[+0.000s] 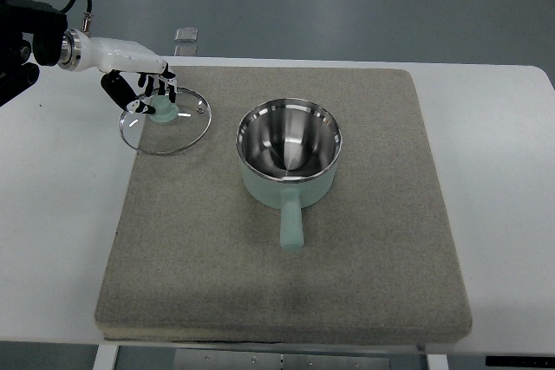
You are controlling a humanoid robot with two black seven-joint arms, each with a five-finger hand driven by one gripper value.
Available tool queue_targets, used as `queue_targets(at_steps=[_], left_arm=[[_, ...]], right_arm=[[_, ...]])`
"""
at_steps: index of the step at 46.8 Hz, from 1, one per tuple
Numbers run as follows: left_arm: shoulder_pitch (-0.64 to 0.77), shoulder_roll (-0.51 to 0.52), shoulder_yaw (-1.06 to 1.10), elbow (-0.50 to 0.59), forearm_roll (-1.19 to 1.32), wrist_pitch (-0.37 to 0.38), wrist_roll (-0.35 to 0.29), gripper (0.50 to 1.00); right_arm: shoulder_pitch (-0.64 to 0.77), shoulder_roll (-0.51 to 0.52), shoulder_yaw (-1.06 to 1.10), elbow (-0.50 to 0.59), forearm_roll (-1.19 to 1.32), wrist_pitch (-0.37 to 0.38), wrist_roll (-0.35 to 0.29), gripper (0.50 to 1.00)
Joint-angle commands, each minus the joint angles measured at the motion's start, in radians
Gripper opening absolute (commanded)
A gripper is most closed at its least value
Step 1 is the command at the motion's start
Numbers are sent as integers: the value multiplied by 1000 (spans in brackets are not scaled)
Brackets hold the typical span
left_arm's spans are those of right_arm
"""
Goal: Place lid left of pot with left hand
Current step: 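Lower the lid onto the mat and open the left hand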
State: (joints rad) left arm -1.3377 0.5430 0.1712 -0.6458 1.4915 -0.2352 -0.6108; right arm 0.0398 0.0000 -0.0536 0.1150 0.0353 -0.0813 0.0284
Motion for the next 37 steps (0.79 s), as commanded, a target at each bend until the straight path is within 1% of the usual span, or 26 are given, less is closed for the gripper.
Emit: queue_targets(at_steps=[1, 7, 15, 21, 37], left_arm=[[2, -12, -1, 14, -2, 0, 0, 500], [3, -31, -2, 40, -13, 0, 0, 500], [15, -38, -4, 46, -31, 4, 0, 500], [32, -64, -4, 46, -33, 4, 0, 500], [32, -67, -13, 46, -42, 13, 0, 500]], right_arm=[[0, 0, 0, 0, 0, 0, 1, 921], [0, 0, 0, 0, 0, 0, 1, 921], [0, 0, 0, 0, 0, 0, 1, 921], [0, 0, 0, 0, 0, 0, 1, 921], [0, 0, 0, 0, 0, 0, 1, 921]])
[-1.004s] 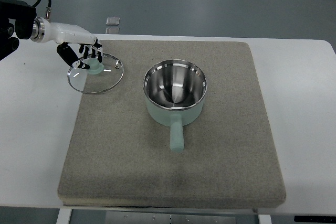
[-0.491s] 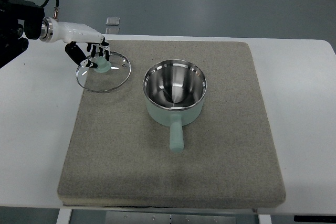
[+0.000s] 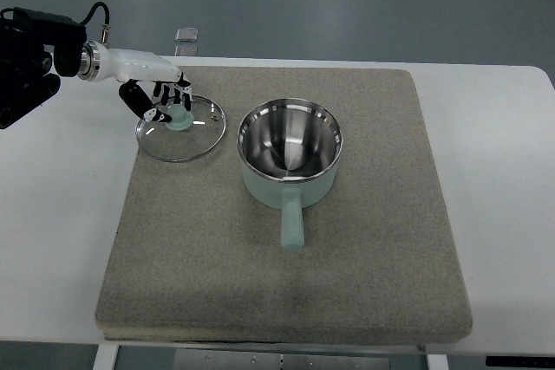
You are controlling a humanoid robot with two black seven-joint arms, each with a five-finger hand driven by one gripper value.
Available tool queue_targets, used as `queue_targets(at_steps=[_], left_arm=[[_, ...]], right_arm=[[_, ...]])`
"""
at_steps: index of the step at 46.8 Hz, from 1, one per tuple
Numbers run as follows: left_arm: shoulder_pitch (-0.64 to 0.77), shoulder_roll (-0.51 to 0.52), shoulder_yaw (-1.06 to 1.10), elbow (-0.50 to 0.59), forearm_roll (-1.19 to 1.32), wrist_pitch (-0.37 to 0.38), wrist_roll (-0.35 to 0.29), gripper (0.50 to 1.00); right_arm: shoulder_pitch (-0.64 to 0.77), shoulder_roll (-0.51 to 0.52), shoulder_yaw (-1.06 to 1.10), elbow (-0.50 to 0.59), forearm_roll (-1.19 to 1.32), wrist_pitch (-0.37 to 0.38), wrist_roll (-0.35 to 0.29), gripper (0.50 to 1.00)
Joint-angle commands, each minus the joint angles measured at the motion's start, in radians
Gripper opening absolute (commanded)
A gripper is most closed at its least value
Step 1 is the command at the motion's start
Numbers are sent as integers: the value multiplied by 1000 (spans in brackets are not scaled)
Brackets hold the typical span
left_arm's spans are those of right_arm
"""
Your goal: Place lid left of pot with left hand
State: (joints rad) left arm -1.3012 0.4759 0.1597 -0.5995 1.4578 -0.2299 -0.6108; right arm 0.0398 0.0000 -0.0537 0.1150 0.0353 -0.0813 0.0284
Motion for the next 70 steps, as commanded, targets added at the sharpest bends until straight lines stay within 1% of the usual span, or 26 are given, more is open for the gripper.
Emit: queue_targets(at_steps=[1, 6, 24, 25, 29, 30, 32, 34, 37, 39, 40, 44, 50, 57, 60, 64, 70], left_arm=[[-6, 0, -2, 0, -14, 10, 0, 500], [-10, 1, 3, 0, -30, 32, 0, 500], [-3, 1, 0, 0, -34, 43, 0, 500], [-1, 1, 0, -2, -34, 47, 0, 537], [2, 1, -2, 0, -37, 76, 0, 713], [3, 1, 0, 0, -37, 84, 0, 739], [3, 1, 0, -2, -37, 96, 0, 750], [3, 1, 0, -2, -37, 101, 0, 773], [3, 1, 0, -2, -37, 103, 0, 784], [3, 1, -2, -2, -37, 104, 0, 825], [5, 1, -2, -3, -37, 104, 0, 833], [3, 3, -2, -6, -45, 106, 0, 842], [0, 3, -3, -6, -86, 106, 0, 842], [-17, 1, -8, 17, -241, 106, 0, 844], [-18, -3, -8, 69, -347, 106, 0, 848], [-21, -43, -3, 150, -459, 104, 0, 851], [-9, -94, -5, 280, -525, 106, 0, 851]], right_arm=[[0, 0, 0, 0, 0, 0, -1, 921], [0, 0, 1, 0, 0, 0, 1, 921], [0, 0, 0, 0, 0, 0, -1, 921], [0, 0, 0, 0, 0, 0, -1, 921], [0, 0, 0, 0, 0, 0, -1, 921], [0, 0, 0, 0, 0, 0, 1, 921], [0, 0, 0, 0, 0, 0, 1, 921], [0, 0, 0, 0, 0, 0, 1, 921], [0, 0, 0, 0, 0, 0, -1, 921], [0, 0, 0, 0, 0, 0, 1, 921], [0, 0, 0, 0, 0, 0, -1, 921], [0, 0, 0, 0, 0, 0, 1, 921], [0, 0, 0, 0, 0, 0, -1, 921], [0, 0, 0, 0, 0, 0, 1, 921], [0, 0, 1, 0, 0, 0, 1, 921], [0, 0, 0, 0, 0, 0, -1, 921], [0, 0, 0, 0, 0, 0, 1, 921]])
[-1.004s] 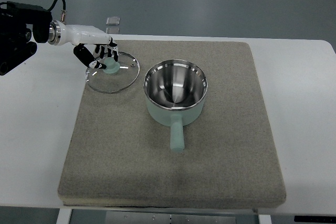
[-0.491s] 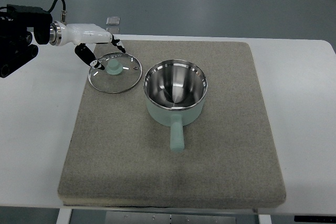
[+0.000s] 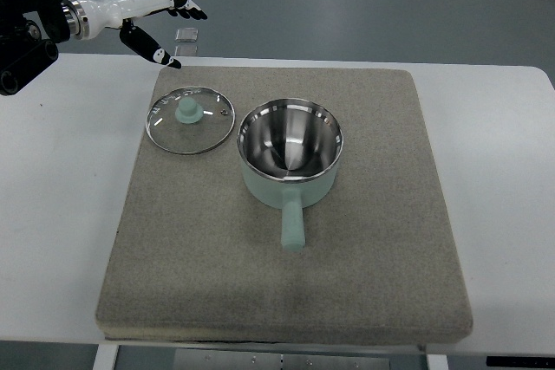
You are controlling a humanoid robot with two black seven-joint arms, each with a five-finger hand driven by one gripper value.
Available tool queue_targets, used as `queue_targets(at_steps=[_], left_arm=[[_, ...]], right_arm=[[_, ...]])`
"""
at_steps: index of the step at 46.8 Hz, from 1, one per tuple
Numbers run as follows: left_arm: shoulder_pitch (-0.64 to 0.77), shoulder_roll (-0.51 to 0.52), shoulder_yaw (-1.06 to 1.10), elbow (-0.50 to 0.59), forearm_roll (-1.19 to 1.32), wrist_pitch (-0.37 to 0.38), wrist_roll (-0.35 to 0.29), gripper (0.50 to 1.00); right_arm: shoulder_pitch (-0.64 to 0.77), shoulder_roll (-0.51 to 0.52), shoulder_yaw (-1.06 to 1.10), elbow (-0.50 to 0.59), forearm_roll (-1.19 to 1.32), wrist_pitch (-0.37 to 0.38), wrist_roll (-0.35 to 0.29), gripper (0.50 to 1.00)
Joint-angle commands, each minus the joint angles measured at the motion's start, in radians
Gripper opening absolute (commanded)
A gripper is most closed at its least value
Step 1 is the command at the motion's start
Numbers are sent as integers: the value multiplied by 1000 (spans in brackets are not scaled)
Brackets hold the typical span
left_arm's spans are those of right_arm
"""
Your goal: Place lid left of pot with left hand
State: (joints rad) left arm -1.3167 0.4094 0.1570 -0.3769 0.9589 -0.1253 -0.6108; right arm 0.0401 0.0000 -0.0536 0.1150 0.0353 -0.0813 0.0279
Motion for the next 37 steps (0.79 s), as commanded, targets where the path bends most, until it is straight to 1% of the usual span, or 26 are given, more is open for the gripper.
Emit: queue_targets(at_steps=[1, 6, 12, 13, 20, 22, 32, 37], left_arm=[[8, -35, -4, 72, -32, 1, 0, 851], [17, -57, -4, 121, -112, 1, 0, 846], [30, -73, -2, 130, -261, 3, 0, 846], [31, -75, -2, 131, -284, 1, 8, 846], [39, -99, -2, 153, -451, 3, 167, 838], [50, -103, -4, 164, -506, 3, 187, 838], [106, -119, -10, 170, -759, -10, 187, 825], [142, -121, -69, 170, -836, -11, 180, 825]], right_arm=[[0, 0, 0, 0, 0, 0, 0, 921], [0, 0, 0, 0, 0, 0, 1, 921], [0, 0, 0, 0, 0, 0, 0, 921], [0, 0, 0, 0, 0, 0, 1, 921], [0, 0, 0, 0, 0, 0, 1, 921], [0, 0, 0, 0, 0, 0, 1, 921], [0, 0, 0, 0, 0, 0, 1, 921], [0, 0, 0, 0, 0, 0, 0, 921]])
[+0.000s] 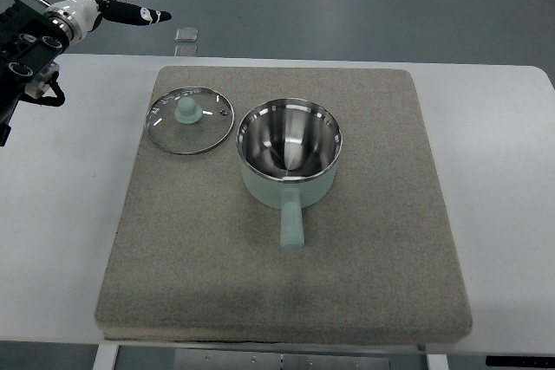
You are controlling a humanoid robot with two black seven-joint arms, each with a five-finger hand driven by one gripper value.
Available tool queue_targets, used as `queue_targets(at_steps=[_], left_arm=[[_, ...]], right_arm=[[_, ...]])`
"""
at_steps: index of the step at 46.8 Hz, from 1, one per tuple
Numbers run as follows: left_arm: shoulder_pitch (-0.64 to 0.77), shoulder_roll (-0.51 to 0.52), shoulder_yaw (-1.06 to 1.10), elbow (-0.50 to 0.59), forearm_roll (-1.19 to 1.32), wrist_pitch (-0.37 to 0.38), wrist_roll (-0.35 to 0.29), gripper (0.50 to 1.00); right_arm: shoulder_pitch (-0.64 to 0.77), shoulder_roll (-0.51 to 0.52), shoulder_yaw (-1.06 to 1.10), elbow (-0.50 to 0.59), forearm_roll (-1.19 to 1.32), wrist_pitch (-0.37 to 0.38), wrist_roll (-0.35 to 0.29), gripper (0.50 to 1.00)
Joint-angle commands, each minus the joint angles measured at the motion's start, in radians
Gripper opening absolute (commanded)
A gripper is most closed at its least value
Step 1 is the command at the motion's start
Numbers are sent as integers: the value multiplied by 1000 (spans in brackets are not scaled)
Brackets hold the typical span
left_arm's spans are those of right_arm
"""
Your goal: Place lid left of pot with left hand
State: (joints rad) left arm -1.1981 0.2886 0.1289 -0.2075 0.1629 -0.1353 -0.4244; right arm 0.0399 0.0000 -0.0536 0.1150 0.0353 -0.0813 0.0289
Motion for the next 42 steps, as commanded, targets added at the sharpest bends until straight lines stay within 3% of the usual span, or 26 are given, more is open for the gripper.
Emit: queue_targets(at_steps=[1, 16, 24, 36, 42], left_arm=[[31, 0, -58, 0, -45, -1, -10, 825], [104, -6, -301, -10, -51, -33, -129, 840], [124, -28, -417, -1, -78, -40, -119, 859], [147, -62, -497, -7, -215, -56, -39, 855], [150, -89, -502, -4, -249, -56, -42, 857]], right_arm=[[0, 0, 0, 0, 0, 0, 0, 921], [0, 0, 0, 0, 0, 0, 0, 921], [0, 0, 0, 0, 0, 0, -1, 921], [0, 0, 0, 0, 0, 0, -1, 921], [0, 0, 1, 0, 0, 0, -1, 921]])
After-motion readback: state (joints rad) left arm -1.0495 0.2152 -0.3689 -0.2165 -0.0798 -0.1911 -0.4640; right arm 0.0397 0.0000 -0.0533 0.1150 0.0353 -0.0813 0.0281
